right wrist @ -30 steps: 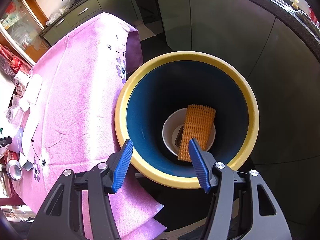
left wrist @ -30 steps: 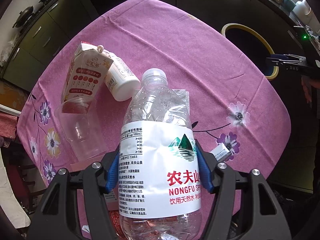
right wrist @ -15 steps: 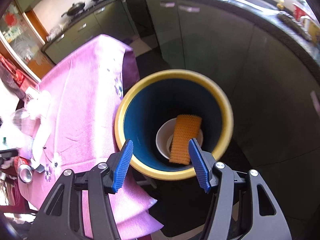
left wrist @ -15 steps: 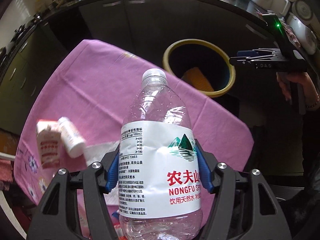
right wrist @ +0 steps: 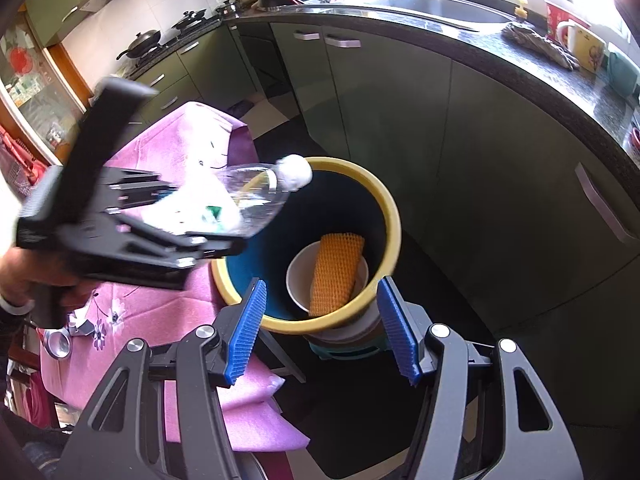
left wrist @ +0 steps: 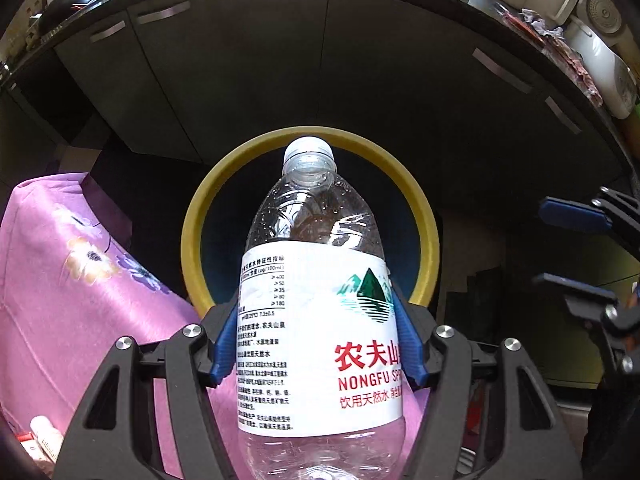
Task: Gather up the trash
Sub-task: 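Carry the water bottle over the bin and open the left gripper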
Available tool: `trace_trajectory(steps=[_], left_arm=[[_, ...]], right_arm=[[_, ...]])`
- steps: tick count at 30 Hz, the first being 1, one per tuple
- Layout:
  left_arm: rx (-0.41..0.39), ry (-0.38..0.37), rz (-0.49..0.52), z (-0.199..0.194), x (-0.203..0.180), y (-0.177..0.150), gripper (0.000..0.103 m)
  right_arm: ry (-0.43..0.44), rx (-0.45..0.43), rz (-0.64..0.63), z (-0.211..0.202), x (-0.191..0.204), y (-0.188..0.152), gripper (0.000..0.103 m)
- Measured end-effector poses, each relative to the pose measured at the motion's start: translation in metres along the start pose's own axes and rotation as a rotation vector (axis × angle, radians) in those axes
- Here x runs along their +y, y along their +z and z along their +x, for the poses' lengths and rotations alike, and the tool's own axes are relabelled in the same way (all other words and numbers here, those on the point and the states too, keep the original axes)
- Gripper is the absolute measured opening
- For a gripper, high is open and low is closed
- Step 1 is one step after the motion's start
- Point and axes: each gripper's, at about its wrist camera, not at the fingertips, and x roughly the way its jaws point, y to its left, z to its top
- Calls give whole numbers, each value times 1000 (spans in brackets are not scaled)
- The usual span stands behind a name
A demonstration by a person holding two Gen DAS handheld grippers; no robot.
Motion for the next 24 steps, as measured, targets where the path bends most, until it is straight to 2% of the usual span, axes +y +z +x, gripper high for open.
trace_trajectory(steps=[3, 5, 8, 10, 13, 18, 20, 24], left_arm=[[0, 23, -11, 17, 1, 8, 67], [-17, 32, -22, 15, 6, 6, 72], [-50, 26, -50, -6, 16, -7, 72], [-116, 50, -61, -37, 22, -25, 72], [-225, 86, -104, -88, 37, -64, 78], [-375, 117, -273, -172, 82, -153, 84], [-414, 163, -333, -196, 99, -190, 89], [-446, 300, -432, -227, 121, -268, 91]], right_arm=[[-5, 0, 9, -1, -1, 0, 58], [-6, -3, 11, -2, -2, -1, 58], [-6, -8, 4, -4, 1, -3, 58], [1, -10, -3, -3, 5, -5, 58], [17, -3, -24, 0, 15, -4, 58], [67, 24, -115, 14, 60, 0, 58], [95, 41, -172, 22, 87, 2, 59], [167, 80, -295, 41, 152, 6, 61]])
